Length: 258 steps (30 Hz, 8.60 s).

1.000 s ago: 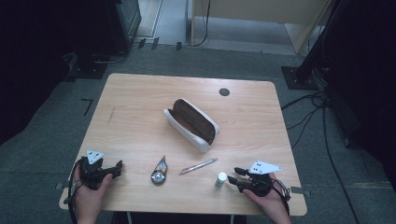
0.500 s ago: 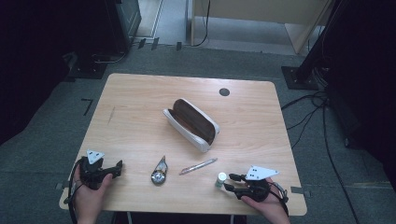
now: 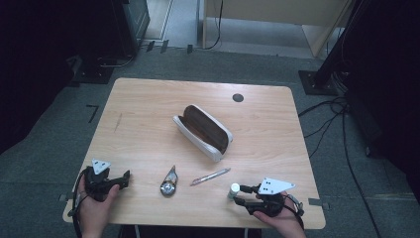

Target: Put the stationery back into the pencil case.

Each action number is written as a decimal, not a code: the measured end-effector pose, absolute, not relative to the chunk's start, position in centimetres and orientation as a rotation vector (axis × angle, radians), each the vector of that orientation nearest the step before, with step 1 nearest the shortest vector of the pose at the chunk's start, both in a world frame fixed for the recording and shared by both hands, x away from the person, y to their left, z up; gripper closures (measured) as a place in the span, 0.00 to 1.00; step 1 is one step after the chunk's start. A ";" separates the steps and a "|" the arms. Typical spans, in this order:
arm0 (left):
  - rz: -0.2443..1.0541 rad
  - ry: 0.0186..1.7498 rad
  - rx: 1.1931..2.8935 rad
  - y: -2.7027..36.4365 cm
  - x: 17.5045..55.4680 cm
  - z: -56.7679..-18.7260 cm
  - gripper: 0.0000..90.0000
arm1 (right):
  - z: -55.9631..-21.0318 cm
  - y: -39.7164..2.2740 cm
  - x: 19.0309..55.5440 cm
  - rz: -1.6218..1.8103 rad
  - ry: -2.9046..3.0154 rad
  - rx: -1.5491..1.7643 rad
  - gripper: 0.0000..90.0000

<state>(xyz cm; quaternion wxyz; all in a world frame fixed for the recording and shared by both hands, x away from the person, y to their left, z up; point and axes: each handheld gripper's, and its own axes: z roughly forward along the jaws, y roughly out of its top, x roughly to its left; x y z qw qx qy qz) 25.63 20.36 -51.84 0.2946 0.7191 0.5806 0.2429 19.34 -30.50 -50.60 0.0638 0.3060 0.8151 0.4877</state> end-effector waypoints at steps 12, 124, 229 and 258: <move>0.646 1.544 1.915 20.4 25.6 -51.8 0.10 | -49.5 -29.2 19.6 1.479 2.411 0.885 0.71; 0.635 1.520 1.935 20.3 25.6 -51.8 0.10 | -46.0 -20.4 35.3 1.118 2.381 1.070 0.74; 0.624 1.494 1.950 20.2 25.6 -51.8 0.10 | -51.0 -26.0 29.1 1.263 2.572 0.990 0.74; 0.624 1.494 1.950 20.2 25.6 -51.8 0.10 | -51.8 -25.2 28.3 1.196 2.584 0.865 0.81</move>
